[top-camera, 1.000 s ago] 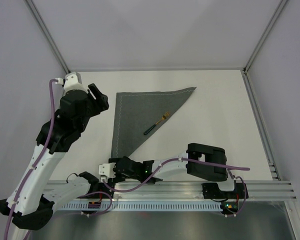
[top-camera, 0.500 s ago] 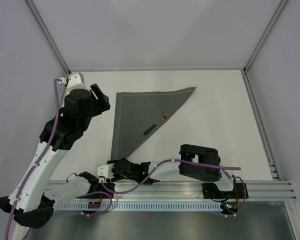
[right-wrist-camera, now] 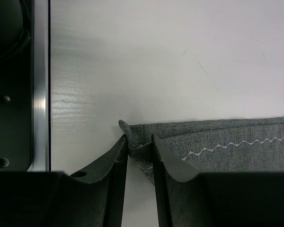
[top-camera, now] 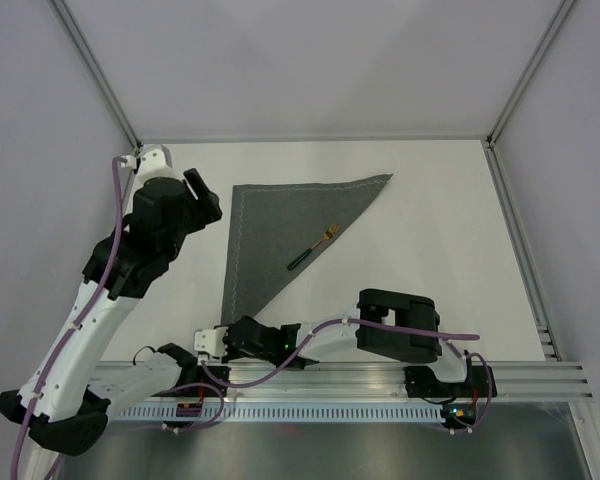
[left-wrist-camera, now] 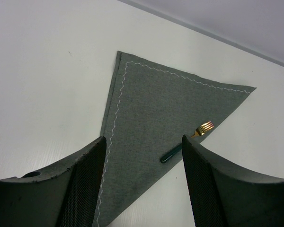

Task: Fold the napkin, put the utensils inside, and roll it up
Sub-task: Fold the napkin

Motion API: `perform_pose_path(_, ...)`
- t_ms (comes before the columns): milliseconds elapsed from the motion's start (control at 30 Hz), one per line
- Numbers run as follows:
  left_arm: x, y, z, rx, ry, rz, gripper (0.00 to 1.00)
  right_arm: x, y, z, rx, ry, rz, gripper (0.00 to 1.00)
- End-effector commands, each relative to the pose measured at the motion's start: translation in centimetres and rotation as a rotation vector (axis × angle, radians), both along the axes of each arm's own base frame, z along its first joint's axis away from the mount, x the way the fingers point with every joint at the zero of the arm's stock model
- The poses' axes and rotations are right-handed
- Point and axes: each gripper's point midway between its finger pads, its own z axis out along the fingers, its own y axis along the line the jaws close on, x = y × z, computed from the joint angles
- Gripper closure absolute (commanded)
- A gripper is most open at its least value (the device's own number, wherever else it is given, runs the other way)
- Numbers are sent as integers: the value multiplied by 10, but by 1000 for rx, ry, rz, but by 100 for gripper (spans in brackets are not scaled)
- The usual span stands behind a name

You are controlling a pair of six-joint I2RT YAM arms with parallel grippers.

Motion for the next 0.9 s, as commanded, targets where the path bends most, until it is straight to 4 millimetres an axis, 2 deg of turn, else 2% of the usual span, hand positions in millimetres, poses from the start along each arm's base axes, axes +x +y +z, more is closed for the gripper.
perform_pose_path(0,3,1,-3,35,0,0,30,8,17,44,103,-9,-16,68)
perform_pose_path(267,8,-1,0,36,-12,-3,30,34,15,84,170,44,-74,71)
perform_pose_path(467,14,-5,-1,39,-13,-12,29,52,3,107,193,68,-120,74)
perform_pose_path(667,21,-11,-1,34,-17,-28,29,83,-19,125,209,75,-196,74)
perform_pose_path(867,27,-16,-2,28,-22,-48,28,130,-54,136,213,81,-307,75)
